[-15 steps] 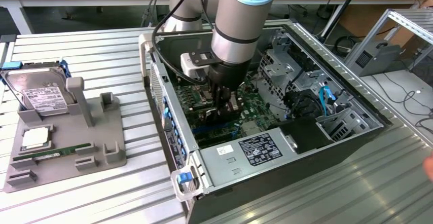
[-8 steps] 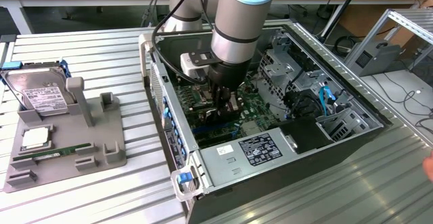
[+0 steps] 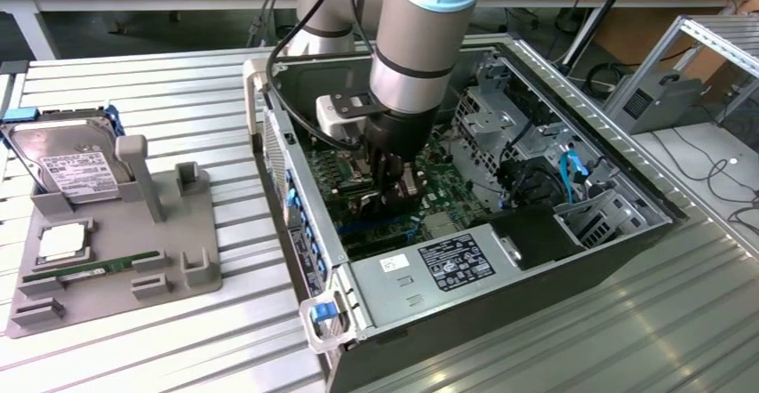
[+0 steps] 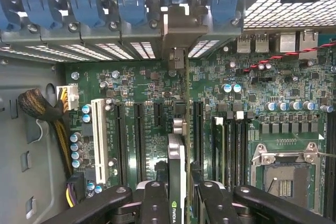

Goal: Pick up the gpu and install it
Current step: 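Insert the gpu into the slot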

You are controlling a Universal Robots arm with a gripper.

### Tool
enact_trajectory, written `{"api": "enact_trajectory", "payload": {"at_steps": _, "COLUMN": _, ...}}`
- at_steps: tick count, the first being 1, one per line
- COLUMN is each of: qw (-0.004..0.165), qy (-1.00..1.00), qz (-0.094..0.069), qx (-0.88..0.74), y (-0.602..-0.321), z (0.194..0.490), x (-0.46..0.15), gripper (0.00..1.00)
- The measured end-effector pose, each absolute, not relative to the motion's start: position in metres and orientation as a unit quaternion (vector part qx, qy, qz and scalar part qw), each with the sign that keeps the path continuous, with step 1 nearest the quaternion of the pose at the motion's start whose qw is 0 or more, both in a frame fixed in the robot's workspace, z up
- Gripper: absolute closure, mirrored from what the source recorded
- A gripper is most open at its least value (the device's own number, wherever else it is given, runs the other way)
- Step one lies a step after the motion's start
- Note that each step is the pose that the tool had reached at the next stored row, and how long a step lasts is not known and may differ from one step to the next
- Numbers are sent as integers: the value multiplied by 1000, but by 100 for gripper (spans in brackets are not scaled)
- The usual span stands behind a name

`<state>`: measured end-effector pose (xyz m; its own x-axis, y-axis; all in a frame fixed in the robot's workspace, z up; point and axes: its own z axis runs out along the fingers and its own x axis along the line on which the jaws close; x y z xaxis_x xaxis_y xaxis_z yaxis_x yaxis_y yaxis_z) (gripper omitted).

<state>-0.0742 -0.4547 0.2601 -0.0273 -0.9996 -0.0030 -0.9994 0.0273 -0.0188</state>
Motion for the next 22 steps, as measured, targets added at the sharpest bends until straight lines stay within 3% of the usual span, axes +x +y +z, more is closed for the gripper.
{"api": "enact_trajectory", "payload": {"at_steps": 12, "qw": 8, "qy": 717, "qz": -6, "qx": -697, "y": -455, "z": 258, "x": -74, "gripper": 73}}
{"api": "enact_trajectory", "payload": {"at_steps": 15, "qw": 7, "qy": 717, "qz": -6, "qx": -697, "y": -455, "z": 258, "x": -74, "gripper": 54}}
{"api": "enact_trajectory", "payload": {"at_steps": 16, "qw": 7, "qy": 717, "qz": -6, "qx": -697, "y": -455, "z": 258, "x": -74, "gripper": 54}}
{"api": "enact_trajectory", "payload": {"at_steps": 17, "qw": 7, "qy": 717, "qz": -6, "qx": -697, "y": -455, "z": 258, "x": -74, "gripper": 42}}
{"api": "enact_trajectory", "payload": {"at_steps": 22, "qw": 7, "qy": 717, "qz": -6, "qx": -697, "y": -455, "z": 272, "x": -74, "gripper": 42}}
